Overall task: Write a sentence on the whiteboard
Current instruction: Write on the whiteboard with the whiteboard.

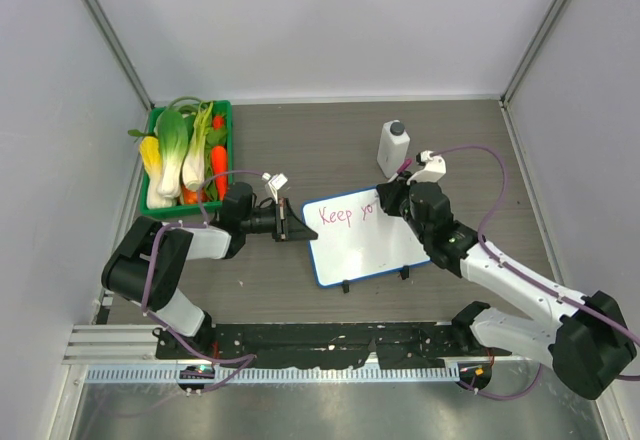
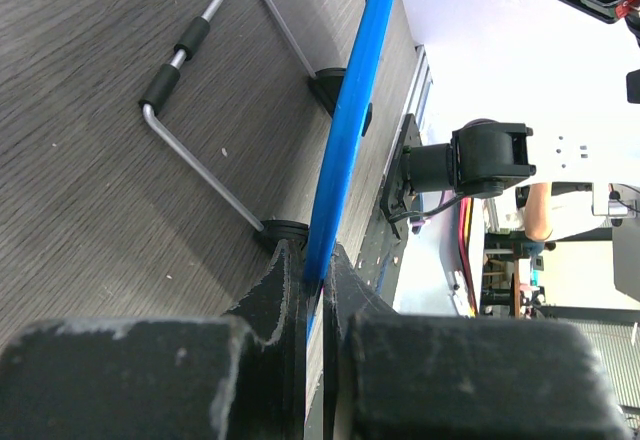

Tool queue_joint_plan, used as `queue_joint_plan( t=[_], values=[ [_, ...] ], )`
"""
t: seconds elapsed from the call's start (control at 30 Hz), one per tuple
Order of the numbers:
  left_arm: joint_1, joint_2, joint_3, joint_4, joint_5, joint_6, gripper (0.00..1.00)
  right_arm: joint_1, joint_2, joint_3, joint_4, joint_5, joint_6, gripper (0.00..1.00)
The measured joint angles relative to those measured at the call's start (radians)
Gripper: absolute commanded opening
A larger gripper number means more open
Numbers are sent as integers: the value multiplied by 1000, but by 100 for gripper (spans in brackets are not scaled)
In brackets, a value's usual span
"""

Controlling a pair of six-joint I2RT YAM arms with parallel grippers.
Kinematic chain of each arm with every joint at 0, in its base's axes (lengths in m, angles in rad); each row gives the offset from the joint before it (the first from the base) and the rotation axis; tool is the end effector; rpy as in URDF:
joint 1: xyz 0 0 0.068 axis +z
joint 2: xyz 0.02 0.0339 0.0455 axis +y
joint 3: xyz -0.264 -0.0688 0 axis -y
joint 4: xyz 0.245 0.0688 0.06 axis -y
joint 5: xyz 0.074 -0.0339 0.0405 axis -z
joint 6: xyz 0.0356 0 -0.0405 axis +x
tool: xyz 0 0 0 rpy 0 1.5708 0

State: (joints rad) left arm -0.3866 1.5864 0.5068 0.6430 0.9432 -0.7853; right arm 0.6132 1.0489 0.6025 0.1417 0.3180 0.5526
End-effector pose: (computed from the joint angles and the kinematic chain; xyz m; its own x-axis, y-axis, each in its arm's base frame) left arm 0.2472 -0.1317 0.1496 -0.9138 -0.0762 -0.3988 0.3601 0.3018 -0.8828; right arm 0.2012 0.1279 0.2584 -0.3677 0.3509 -0.8612 -0.1289 0.8979 0.4209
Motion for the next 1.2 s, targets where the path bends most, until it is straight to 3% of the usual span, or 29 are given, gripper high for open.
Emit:
queue_joint_plan(
  t=[1.2],
  values=[
    [-4,0,1,2,0,3,0,-29,-28,-1,-37,18,0,1]
  ],
)
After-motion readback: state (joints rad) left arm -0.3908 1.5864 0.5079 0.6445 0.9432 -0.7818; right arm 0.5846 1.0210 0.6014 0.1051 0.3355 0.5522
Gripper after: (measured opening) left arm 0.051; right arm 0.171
